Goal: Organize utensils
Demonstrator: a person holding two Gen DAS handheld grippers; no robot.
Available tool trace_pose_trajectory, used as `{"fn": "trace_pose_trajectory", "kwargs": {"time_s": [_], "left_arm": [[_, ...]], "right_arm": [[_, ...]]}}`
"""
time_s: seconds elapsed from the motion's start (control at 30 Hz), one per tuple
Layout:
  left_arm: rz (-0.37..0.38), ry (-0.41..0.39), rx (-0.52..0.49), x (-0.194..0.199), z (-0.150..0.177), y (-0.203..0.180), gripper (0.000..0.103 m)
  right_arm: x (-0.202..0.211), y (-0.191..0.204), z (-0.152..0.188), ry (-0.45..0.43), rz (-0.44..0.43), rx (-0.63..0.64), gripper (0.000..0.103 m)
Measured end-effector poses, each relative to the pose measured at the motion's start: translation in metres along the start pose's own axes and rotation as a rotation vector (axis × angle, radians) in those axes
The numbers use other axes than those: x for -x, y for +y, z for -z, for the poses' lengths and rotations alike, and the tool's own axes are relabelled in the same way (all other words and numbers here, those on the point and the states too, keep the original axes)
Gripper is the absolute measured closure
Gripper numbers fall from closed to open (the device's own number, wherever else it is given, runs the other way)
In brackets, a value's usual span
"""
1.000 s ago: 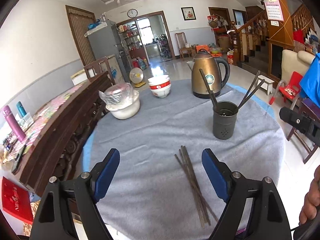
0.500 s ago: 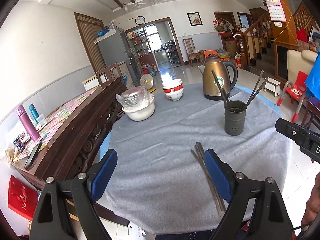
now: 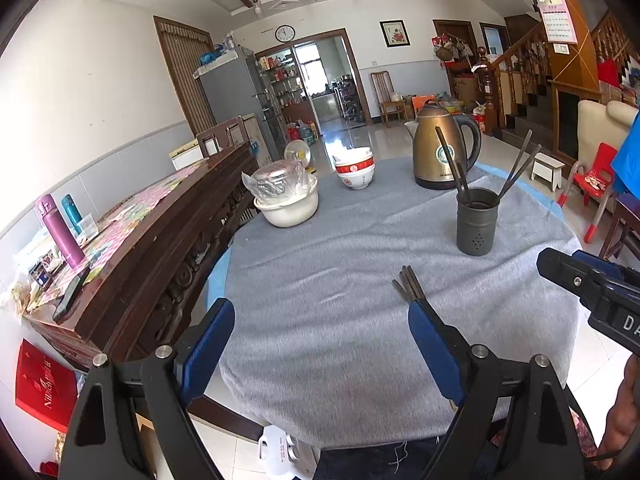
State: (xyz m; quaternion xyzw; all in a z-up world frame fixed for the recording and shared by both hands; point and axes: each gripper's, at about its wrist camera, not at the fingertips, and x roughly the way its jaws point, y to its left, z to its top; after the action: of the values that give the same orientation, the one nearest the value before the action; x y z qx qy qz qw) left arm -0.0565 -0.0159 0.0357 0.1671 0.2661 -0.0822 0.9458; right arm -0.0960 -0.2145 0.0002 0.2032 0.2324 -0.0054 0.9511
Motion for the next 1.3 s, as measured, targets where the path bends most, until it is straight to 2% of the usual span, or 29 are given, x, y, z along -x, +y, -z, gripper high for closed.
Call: {"fn": "trace_pose_trajectory", "kwargs": {"time_s": [0.4, 0.93, 1.3], "left_arm": [[0.001, 0.019, -0.004, 0.003, 0.011, -0.002, 0.014], [-0.01, 0.023, -0.057, 0.008, 0.012, -0.02, 0.014], [-0.01, 0.023, -0.076, 0.008, 0.013, -0.026, 0.014]], "right_arm": [[0.029, 0.017, 0.008, -0.081, 0.036, 0.115, 0.033], [0.036, -0.003, 0.013, -0.076, 0.046, 0.075, 0.033], [0.037, -0.001, 0.016, -0.078, 0.035, 0.079, 0.033]]}}
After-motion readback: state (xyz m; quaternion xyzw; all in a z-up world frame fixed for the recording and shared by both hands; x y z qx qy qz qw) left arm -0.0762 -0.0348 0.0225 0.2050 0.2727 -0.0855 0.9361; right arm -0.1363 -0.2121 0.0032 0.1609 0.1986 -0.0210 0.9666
